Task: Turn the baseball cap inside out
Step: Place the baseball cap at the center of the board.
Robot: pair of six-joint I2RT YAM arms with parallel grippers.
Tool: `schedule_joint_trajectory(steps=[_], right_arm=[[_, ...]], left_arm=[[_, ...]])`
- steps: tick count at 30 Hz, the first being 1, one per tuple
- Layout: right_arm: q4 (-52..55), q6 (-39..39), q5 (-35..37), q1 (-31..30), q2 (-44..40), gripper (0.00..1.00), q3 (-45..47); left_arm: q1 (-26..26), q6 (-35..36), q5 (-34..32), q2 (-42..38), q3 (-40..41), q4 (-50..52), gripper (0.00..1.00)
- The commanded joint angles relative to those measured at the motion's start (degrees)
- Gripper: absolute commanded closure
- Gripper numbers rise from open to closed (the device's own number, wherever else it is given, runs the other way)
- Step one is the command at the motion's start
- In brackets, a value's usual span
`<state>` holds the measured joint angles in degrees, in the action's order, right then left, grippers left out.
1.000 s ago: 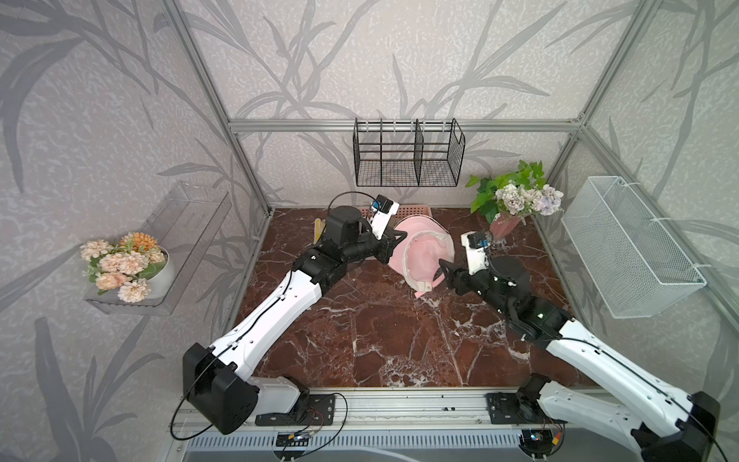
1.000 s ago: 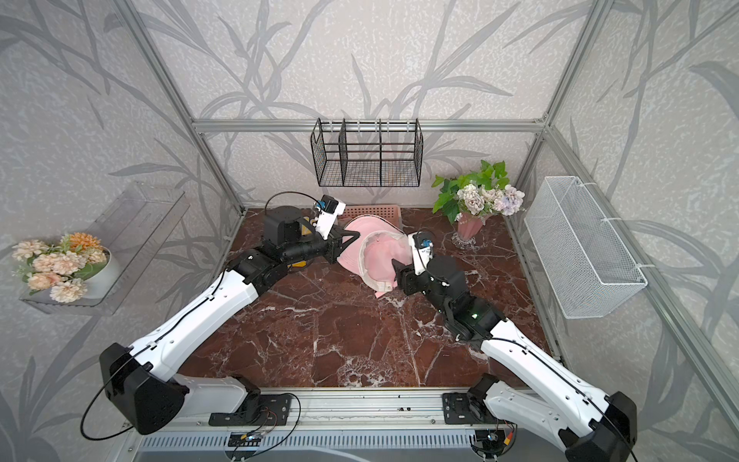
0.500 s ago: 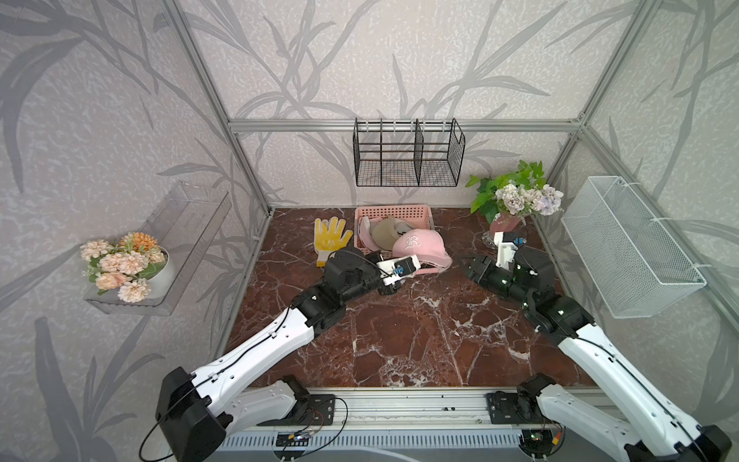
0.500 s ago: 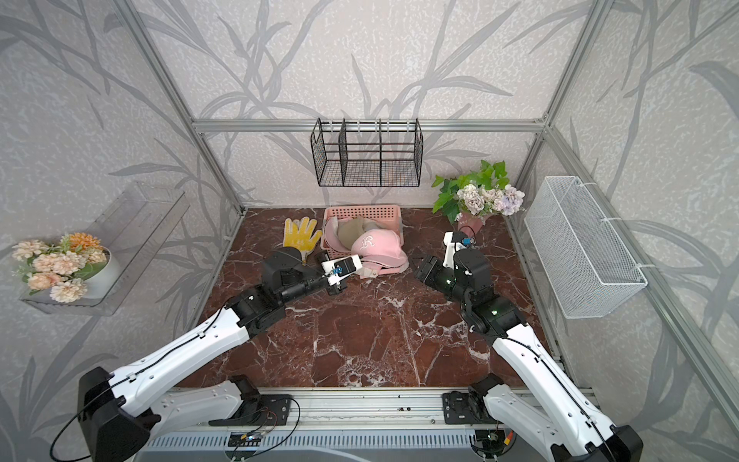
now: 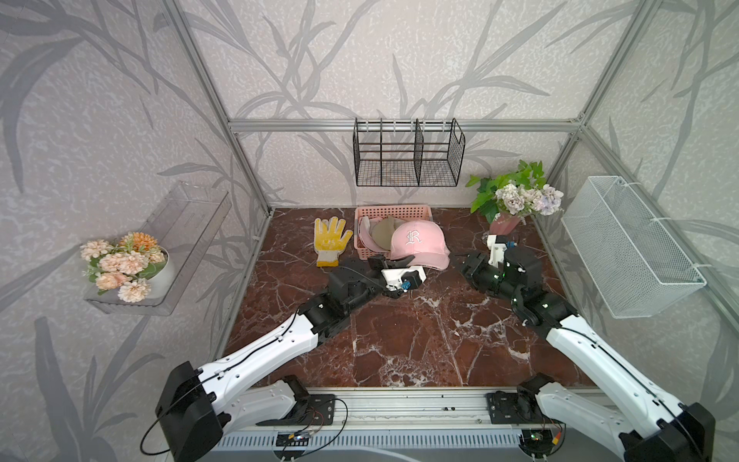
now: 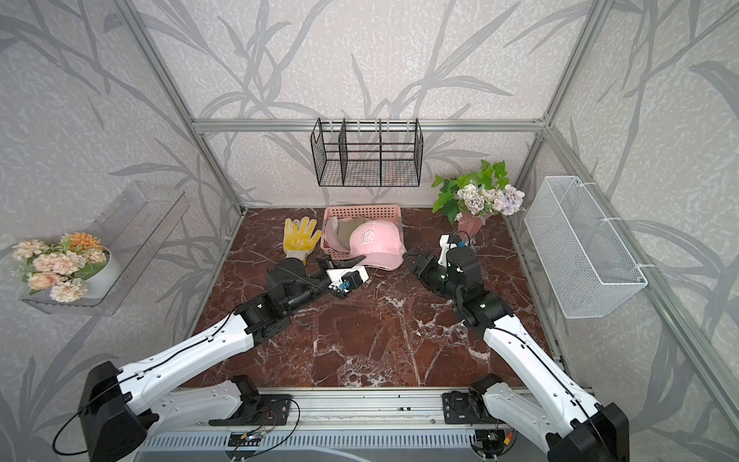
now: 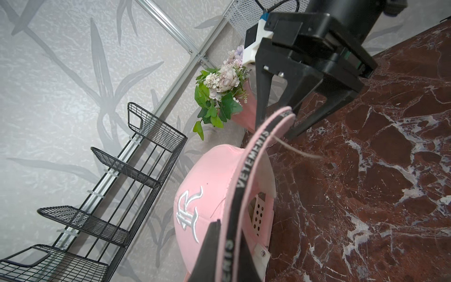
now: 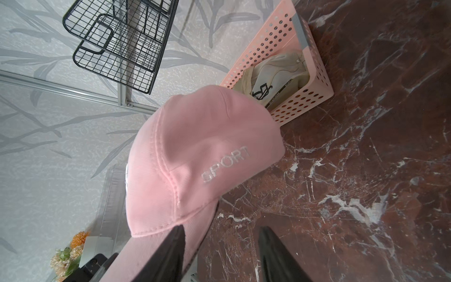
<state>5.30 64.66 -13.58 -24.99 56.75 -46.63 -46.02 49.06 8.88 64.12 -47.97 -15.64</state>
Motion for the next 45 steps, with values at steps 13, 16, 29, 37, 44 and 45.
schedule_joint_trajectory(steps=[13,16,29,37,44,45], right_arm=[[-8.2,2.7,0.2,0.1,3.8,0.66,2.5],[-8.1,2.4,1.1,0.2,3.8,0.76,2.8],[-17.4,-7.0,-6.0,0.1,6.2,1.0,4.3],[-22.2,-14.6,-13.5,-4.7,11.6,1.0,2.6],[-29.0,-18.1,-14.7,-13.1,20.7,1.0,-1.9],[-31.5,-17.6,-14.8,-14.2,22.8,1.0,-2.7]], left_arm=[[-2.6,-0.8,2.0,0.1,1.6,-7.3,1.0],[-2.8,-2.1,3.2,-0.4,2.3,-7.9,1.0],[-2.7,-26.3,3.5,-10.3,5.7,-4.7,0.15],[-2.6,-47.1,-13.3,-16.4,6.6,-2.7,0.06],[-1.7,-59.8,-30.4,-17.6,2.5,6.4,0.05],[-1.6,-61.0,-32.5,-18.2,2.7,6.6,0.05]])
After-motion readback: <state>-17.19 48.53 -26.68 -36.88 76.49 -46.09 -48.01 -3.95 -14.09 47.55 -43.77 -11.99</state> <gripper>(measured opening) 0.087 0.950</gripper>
